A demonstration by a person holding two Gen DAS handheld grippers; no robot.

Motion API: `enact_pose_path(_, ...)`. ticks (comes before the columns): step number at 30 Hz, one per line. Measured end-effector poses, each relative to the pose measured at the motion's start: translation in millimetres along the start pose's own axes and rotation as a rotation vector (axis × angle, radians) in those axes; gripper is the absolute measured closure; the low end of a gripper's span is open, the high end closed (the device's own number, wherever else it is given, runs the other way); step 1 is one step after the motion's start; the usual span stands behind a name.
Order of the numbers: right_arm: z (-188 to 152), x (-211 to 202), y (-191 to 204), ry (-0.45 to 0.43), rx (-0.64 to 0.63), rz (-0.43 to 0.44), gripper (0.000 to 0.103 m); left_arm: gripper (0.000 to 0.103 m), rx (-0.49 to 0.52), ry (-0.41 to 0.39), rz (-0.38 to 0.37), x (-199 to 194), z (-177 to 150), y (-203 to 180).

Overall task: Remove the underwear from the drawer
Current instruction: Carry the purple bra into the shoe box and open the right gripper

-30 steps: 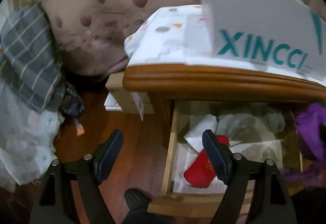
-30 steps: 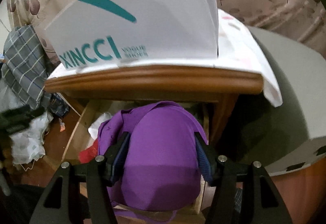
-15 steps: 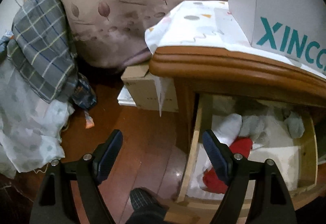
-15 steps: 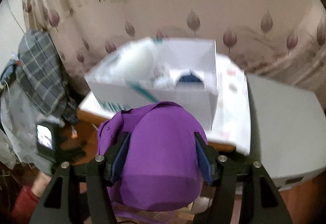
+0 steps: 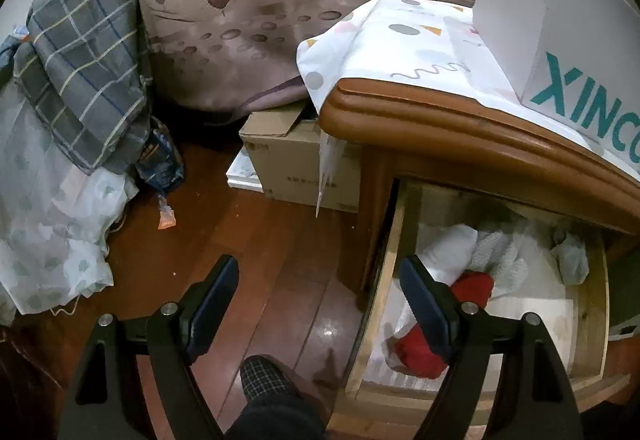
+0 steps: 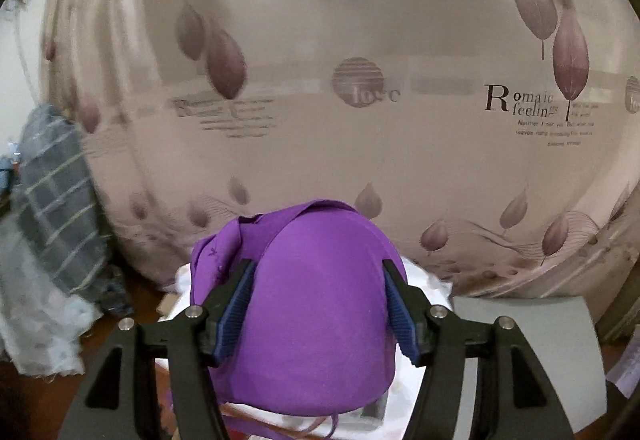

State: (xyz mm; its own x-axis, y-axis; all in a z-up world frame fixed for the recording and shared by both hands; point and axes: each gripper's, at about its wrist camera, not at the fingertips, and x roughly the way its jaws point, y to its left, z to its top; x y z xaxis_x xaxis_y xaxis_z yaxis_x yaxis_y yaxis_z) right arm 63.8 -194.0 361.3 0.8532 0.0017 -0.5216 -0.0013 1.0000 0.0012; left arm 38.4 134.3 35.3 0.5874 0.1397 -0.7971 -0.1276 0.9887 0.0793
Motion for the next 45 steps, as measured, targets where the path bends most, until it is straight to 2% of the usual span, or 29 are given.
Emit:
enact_pose_path(3,-1.7,43.4,-1.1,0.063,-0.017,-0.049,0.039,0.023,-0.012,-0.004,-0.006,-0.7,1.6,4.6)
enact_pose_path(4,-6.6,65.3,-1.9,0.112,-0.030,-0.059,0.039,0.023,-0.018,-0.002,-0.009,-0.3,2.0,5.9)
enact_pose_path(11,-53.3,146.5,-6.3,0.284,-0.065,-0.135,0.037,0.023,-0.046,0.013,-0.018,1.6,2.4,13.0)
enact_pose_path(16,-76.6,174.9,-5.2,0.364,-0.075,-0.142,0.034,0.023,-0.025,0.020,-0.029,1.5,1.6,10.5)
enact_pose_path(21,-89.9,189.6,-2.6,0.428,-0.103,-0.137,0.026,0.023,0.002,0.024,-0.022,3.3,-0.3,3.6)
enact_pose_path(27,-94.9,186.1,4.1,0.425,-0.125,-0.136,0.022,0.023,0.034,0.025,-0.023,4.2,-1.9,-2.4)
enact_pose_path(33,-81.3,161.7,5.1,0.368,-0.084,-0.130,0.022,0.022,0.056,0.021,-0.038,5.4,-1.9,-9.8)
enact_pose_path(40,-77.0,111.4,12.7,0.301,-0.117,-0.106,0.022,0.022,0.101,0.015,-0.053,5.2,-4.4,-22.5)
enact_pose_path(45,-94.5,66.0,19.5,0.227,-0.162,-0.088,0.022,0.022,0.125,0.016,-0.058,5.1,-7.0,-28.8)
